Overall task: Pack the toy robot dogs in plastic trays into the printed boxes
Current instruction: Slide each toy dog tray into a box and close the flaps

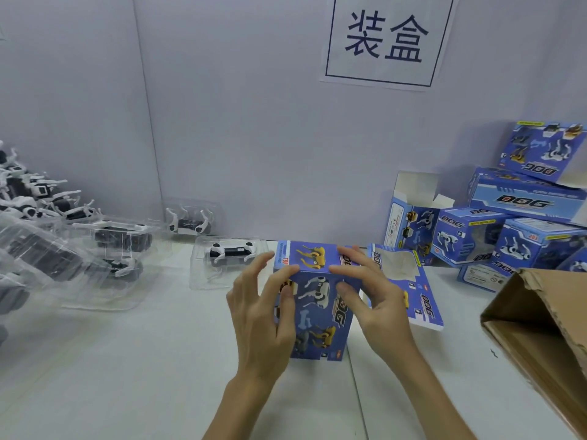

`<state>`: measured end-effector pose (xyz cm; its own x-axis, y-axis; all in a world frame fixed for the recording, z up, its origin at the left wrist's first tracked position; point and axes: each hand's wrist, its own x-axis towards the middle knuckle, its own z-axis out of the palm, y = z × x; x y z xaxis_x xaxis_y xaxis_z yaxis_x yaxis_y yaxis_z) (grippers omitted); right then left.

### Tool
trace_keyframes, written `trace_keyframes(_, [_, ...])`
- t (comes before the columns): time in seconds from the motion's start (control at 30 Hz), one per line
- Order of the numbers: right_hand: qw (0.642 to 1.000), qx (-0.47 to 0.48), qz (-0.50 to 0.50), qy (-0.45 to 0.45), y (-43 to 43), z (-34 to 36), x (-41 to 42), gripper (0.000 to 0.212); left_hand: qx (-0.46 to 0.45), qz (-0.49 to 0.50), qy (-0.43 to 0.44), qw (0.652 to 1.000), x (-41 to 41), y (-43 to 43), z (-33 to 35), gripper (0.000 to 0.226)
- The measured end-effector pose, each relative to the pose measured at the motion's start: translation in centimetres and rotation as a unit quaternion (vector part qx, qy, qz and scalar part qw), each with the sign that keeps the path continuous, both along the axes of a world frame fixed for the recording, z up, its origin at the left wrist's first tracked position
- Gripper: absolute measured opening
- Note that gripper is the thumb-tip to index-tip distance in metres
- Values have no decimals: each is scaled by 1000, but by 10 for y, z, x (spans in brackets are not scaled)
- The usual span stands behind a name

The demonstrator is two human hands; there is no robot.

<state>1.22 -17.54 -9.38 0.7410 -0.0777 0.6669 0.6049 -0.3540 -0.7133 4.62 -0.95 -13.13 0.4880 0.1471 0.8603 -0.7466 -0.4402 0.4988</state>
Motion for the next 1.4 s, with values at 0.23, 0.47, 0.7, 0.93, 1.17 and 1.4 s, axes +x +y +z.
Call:
trace_keyframes(0.23, [1000,9,-4,-24,1,-10,8,31,-2,-31,-8,999,3,4,6,28])
trace_keyframes(0.47, [999,34,4,-17,1,-12,11,31,-19,-26,-26,999,9,7,13,21])
trace_keyframes(0.7, [999,35,6,4,3,-23,8,43,-17,-30,-30,999,9,3,3,30])
trace_keyframes(0.93, [991,46,-37,119,-18,-34,12,40,-12,-158,296,942,22,19,-11,96])
trace_keyframes(1.17, [979,83,-121,142,-24,-35,14,12,25,-132,245,960,12,12,-14,78])
trace_keyframes(1.4, [881,295,102,355,-26,-17,7,52,163,-15,51,985,15,5,-21,92])
